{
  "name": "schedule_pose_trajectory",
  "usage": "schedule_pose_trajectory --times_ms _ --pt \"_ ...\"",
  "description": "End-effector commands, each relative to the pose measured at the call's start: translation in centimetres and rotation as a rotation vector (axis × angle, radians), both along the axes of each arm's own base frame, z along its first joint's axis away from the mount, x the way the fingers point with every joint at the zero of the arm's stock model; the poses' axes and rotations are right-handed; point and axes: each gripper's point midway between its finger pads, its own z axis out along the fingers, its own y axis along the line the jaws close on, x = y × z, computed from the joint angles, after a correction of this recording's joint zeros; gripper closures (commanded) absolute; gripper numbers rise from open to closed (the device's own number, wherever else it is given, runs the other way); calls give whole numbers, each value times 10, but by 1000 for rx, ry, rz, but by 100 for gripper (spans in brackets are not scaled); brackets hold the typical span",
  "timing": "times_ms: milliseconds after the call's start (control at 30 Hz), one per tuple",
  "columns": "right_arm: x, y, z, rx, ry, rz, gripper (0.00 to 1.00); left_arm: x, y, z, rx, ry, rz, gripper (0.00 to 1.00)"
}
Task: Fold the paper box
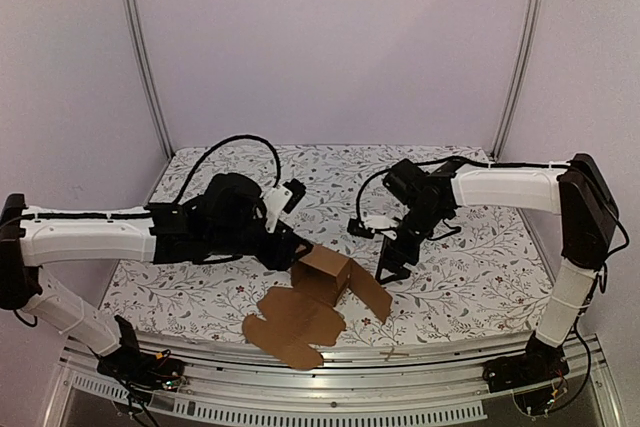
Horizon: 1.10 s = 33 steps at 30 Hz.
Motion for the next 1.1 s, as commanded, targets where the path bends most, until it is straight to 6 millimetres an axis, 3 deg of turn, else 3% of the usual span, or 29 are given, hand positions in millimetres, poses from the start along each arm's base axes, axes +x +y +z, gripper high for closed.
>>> schedule_pose_trajectory --times_ms 0,100,133,167,200,367,567,767,933,1067 --pt "-5 -5 14 3 -31 -1 11 -40 25 -20 135 -54 8 41" --pt "-5 -5 19 12 -37 2 11 -67 38 -59 244 35 -16 49" --pt "-5 -4 21 15 -38 3 11 -74 41 -71 263 69 -22 65" --pt "-5 -4 22 18 -38 3 11 -76 46 -86 303 105 -6 96" --pt "-5 -3 23 20 -38 2 11 -81 47 -97 328 151 -6 100" --pt "-8 -4 23 24 -25 4 11 -103 27 -123 331 203 -129 100" --pt "-12 -7 26 25 -24 11 11 -118 8 -154 456 194 -236 100" --pt "-21 -16 15 -35 29 19 11 -104 -9 -172 523 174 -149 100" --pt "-22 -42 -2 -148 4 26 11 -91 -32 -173 453 187 -56 100" --pt "-23 -49 -1 -144 11 6 11 -85 -56 -178 394 219 -14 100"
